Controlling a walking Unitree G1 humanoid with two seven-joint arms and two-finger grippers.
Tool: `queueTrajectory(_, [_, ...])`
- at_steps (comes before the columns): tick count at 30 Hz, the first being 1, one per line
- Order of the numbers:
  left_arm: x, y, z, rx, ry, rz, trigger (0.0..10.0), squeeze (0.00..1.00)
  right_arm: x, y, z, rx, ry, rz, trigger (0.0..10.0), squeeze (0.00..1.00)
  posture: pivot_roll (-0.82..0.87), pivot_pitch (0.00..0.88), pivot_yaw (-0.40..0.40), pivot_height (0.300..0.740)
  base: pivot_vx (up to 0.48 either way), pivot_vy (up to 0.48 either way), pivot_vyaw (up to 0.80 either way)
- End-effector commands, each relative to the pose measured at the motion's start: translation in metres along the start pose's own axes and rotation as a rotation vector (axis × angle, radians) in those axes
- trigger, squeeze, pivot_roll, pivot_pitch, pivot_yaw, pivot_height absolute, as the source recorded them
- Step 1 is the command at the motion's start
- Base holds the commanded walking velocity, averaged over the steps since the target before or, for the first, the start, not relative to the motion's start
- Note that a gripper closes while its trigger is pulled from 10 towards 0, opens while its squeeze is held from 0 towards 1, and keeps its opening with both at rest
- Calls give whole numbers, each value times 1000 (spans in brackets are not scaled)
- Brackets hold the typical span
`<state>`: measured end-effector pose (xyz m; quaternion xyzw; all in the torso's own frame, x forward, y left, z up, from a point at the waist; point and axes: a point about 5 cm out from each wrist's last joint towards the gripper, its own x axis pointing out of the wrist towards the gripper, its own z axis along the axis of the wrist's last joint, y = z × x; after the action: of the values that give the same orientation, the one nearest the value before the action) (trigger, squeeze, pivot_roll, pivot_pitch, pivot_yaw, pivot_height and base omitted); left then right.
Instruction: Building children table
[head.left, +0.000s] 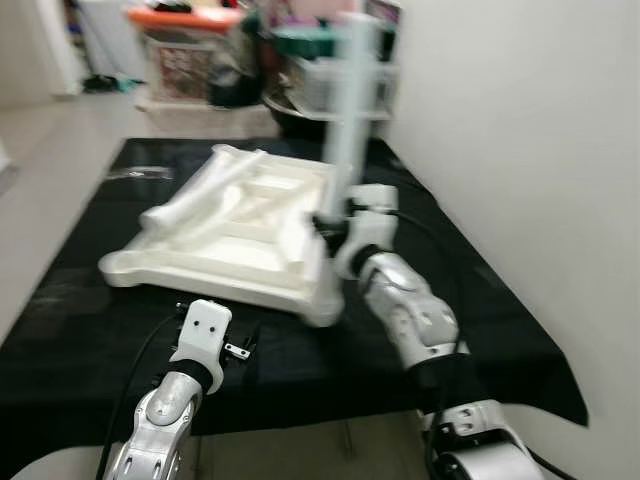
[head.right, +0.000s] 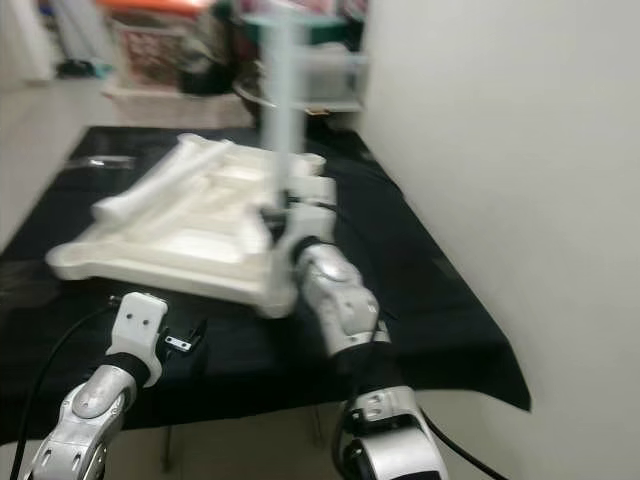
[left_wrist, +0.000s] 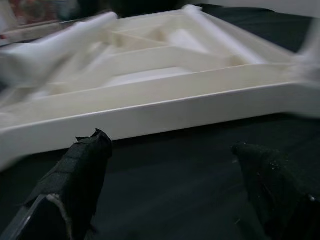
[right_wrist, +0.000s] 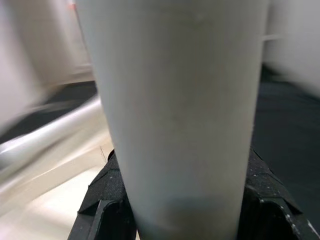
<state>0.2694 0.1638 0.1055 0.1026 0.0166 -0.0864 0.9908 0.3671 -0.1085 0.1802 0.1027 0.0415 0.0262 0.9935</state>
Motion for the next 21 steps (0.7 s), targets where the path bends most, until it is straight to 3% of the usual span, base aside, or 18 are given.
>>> queueTrajectory(1, [0, -3, -1, -1, 10, -10, 10000, 0, -7, -30, -36, 37, 146, -169, 0, 0, 140, 0, -89, 740, 0, 0, 0])
queueTrajectory(3, [-1, -3, -2, -1, 13, -14, 10000, 0, -14, -28, -32, 7, 100, -195, 0, 0, 136, 0, -86, 740, 0, 0, 0])
queueTrajectory(4, [-1, -4, -2, -1, 14, -17, 10000, 0, -17, -18, -30, -12, 89, -138, 10000, 0, 136, 0, -87, 740, 0, 0, 0])
queueTrajectory(6, [-1, -4, -2, -1, 14, -17, 10000, 0, -17, -18, -30, -12, 89, -138, 10000, 0, 136, 0, -87, 740, 0, 0, 0])
queueTrajectory(7, [-2, -5, -3, -1, 15, -20, 10000, 0, -19, -10, -29, -23, 87, -98, 10000, 0, 136, 0, -87, 740, 0, 0, 0])
queueTrajectory(8, [-1, -4, -2, -3, 13, -17, 10000, 0, -23, 11, -22, -13, 15, 69, 10000, 0, 136, 0, -89, 740, 0, 0, 0])
queueTrajectory(9, [0, -4, -2, -3, 13, -16, 10000, 0, -24, 17, -19, 20, 0, 136, 10000, 1000, 137, 0, -91, 740, 0, 0, 0])
queueTrajectory(11, [0, -3, -2, -2, 13, -15, 10000, 0, -24, 21, -18, 45, -7, 170, 10000, 1000, 135, 0, -90, 740, 0, 0, 0])
queueTrajectory(12, [1, -3, -2, -3, 12, -14, 10000, 0, -21, 25, -12, 32, -11, 246, 10000, 1000, 132, 0, -87, 740, 0, 0, 0])
queueTrajectory(15, [1, -3, -2, -3, 12, -14, 10000, 0, -21, 25, -12, 32, -11, 246, 10000, 1000, 132, 0, -87, 740, 0, 0, 0])
queueTrajectory(16, [1, -3, -2, -3, 11, -14, 10000, 0, -19, 27, -8, 18, -15, 298, 10000, 98, 132, 0, -87, 740, 0, 0, 0])
queueTrajectory(17, [1, -3, -2, -3, 11, -14, 10000, 0, -19, 27, -8, 18, -15, 298, 10000, 98, 132, 0, -87, 740, 0, 0, 0])
queueTrajectory(18, [2, -4, -1, -3, 8, -17, 10000, 0, -18, 33, 2, 3, -37, 447, 10000, 0, 143, 0, -93, 740, 0, 0, 0])
queueTrajectory(19, [2, -5, -1, -1, 6, -17, 10000, 0, -21, 40, 11, -27, -57, 648, 10000, 0, 144, 0, -94, 740, 0, 0, 0])
queueTrajectory(21, [2, -5, -1, -1, 6, -17, 10000, 0, -21, 40, 11, -27, -57, 648, 10000, 0, 144, 0, -94, 740, 0, 0, 0])
